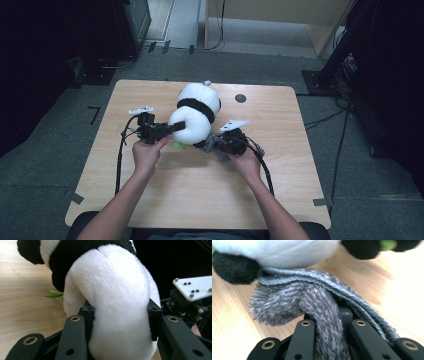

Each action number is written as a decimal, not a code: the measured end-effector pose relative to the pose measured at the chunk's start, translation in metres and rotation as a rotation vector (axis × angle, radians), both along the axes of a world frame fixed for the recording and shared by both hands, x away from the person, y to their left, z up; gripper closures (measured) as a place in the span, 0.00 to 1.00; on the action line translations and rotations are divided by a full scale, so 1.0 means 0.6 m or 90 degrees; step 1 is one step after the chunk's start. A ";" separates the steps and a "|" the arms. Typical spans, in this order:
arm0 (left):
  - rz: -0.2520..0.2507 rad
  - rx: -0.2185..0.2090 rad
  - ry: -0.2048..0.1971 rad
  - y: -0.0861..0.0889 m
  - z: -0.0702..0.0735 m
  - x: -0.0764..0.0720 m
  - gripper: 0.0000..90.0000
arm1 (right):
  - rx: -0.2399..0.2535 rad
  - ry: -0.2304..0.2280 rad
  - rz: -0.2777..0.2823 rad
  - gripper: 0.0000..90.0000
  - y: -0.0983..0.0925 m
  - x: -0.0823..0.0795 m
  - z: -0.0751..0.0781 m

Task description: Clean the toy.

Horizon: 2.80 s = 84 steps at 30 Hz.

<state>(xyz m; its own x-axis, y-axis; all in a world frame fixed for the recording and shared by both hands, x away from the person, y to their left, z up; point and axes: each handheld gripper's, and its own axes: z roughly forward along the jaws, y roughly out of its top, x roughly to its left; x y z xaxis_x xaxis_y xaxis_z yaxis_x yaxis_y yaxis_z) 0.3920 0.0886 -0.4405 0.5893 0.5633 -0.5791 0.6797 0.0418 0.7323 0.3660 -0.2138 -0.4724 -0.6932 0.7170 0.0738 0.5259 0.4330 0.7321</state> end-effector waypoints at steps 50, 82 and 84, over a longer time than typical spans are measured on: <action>0.049 0.107 -0.041 0.088 -0.019 0.043 0.63 | 0.090 -0.017 -0.163 0.89 -0.178 0.017 0.048; 0.059 0.121 -0.054 0.141 -0.064 0.068 0.55 | 0.050 0.027 -0.220 0.86 -0.240 0.047 -0.028; 0.056 0.123 -0.059 0.142 -0.065 0.068 0.52 | 0.045 0.032 -0.222 0.86 -0.241 0.049 -0.034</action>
